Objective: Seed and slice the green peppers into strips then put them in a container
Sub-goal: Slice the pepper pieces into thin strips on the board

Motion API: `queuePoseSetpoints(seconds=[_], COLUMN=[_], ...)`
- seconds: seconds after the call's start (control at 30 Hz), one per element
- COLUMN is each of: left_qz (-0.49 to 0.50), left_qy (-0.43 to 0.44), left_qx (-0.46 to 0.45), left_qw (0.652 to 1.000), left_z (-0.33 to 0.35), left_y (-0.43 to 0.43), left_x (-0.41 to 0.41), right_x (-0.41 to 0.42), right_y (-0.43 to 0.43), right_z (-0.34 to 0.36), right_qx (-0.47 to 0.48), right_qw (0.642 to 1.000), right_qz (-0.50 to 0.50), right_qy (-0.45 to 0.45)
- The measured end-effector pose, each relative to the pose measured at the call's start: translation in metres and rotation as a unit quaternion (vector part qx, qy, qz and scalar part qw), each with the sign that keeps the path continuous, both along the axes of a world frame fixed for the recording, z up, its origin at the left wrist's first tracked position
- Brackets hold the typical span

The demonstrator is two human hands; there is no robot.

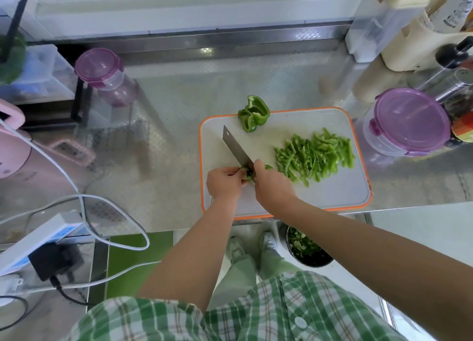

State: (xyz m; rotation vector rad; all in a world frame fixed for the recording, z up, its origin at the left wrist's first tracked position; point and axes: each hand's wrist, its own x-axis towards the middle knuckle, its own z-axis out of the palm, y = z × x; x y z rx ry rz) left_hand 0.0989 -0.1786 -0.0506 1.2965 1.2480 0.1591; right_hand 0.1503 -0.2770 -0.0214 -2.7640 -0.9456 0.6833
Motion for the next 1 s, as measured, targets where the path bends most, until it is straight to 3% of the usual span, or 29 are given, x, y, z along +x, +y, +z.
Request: queuePoseSetpoints(seconds=[0.4, 0.9, 1.0], left_qz=[0.075, 0.030, 0.042], left_qy=[-0.029, -0.009, -0.026], left_qx=[-0.066, -0.055, -0.069], left_qw=[0.995, 0.998, 0.996], left_z=[-0.001, 0.000, 0.006], left_y=[-0.002, 0.003, 0.003], left_x=[-0.003, -0.001, -0.004], right_x=[0.010, 0.003, 0.004], right_y=[-0.007, 0.003, 0.003], right_z=[0.010, -0.002, -0.004], right_qx=[0.115, 0.018, 0.033], right_qw=[0.993, 1.000, 0.999], right_qz=[-0.025, 0.003, -0.003], right_qy=[0.028, 0.015, 0.011])
